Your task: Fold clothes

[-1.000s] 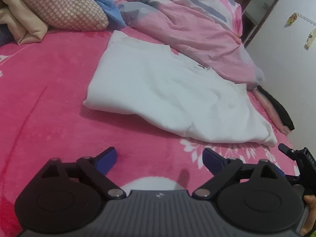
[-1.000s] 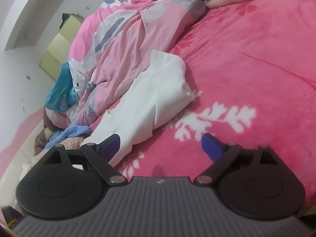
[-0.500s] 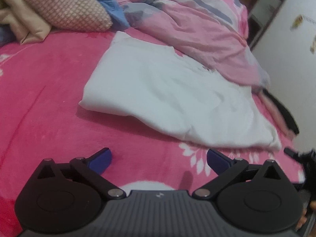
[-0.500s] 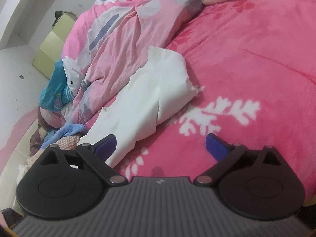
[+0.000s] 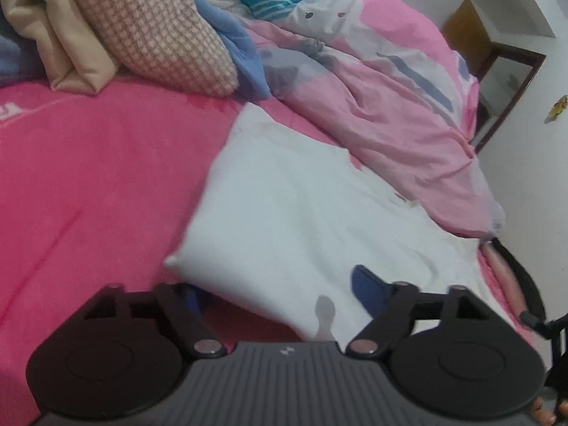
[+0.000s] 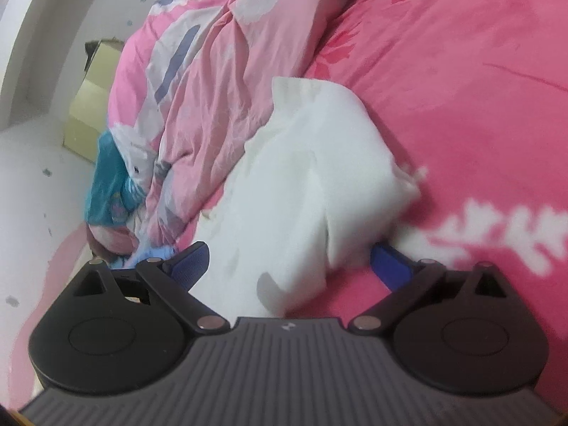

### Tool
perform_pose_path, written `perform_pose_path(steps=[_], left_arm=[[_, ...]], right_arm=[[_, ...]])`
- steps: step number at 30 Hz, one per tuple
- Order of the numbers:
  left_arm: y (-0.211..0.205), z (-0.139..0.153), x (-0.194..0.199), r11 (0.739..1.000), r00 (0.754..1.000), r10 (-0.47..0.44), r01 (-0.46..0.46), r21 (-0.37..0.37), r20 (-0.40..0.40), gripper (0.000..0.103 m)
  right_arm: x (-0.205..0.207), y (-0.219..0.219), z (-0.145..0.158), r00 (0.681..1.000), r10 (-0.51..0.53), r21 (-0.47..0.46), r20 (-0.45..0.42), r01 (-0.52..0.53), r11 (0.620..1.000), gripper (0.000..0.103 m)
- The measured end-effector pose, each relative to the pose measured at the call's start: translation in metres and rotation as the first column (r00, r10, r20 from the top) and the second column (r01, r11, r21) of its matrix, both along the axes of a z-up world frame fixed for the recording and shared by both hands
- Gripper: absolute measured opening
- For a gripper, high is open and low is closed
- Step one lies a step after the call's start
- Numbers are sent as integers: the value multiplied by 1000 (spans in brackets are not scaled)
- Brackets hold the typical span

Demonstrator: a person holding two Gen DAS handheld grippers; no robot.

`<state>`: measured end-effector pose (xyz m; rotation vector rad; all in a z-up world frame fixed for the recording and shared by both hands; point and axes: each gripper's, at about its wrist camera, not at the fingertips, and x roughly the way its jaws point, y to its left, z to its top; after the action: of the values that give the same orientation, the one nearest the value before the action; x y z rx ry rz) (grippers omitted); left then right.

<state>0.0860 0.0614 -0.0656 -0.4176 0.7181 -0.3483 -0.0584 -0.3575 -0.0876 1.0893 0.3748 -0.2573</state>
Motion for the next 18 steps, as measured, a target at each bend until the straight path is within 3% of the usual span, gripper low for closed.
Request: perform_pose_path(steps=[7, 10, 12, 13, 14, 15, 18], left_arm=[[-3, -1, 16, 997, 999, 40, -41, 58, 17, 41], [0, 0, 19, 997, 998, 56, -57, 51, 17, 31], [3, 1, 18, 997, 997, 69, -70, 31, 30, 18], [5, 2, 16, 997, 996, 77, -78, 16, 48, 16], [7, 4, 14, 996, 994, 85, -86, 5, 66, 14], [7, 6, 11, 996, 992, 91, -92, 9, 82, 13], [7, 13, 8, 995, 991, 96, -97, 11, 90, 11]], right_arm=[[45, -10, 1, 999, 39, -92, -10, -40, 995, 95], [63, -14, -1, 998, 63, -132, -25, -66, 989, 79], [69, -20, -4, 997, 71, -120, -5, -71, 990, 47], [70, -23, -7, 997, 79, -97, 16, -78, 992, 39], [68, -23, -6, 996, 82, -87, 27, -79, 993, 23], [66, -22, -5, 996, 85, -78, 39, -81, 994, 17], [59, -21, -2, 993, 91, -50, 74, -88, 995, 11]])
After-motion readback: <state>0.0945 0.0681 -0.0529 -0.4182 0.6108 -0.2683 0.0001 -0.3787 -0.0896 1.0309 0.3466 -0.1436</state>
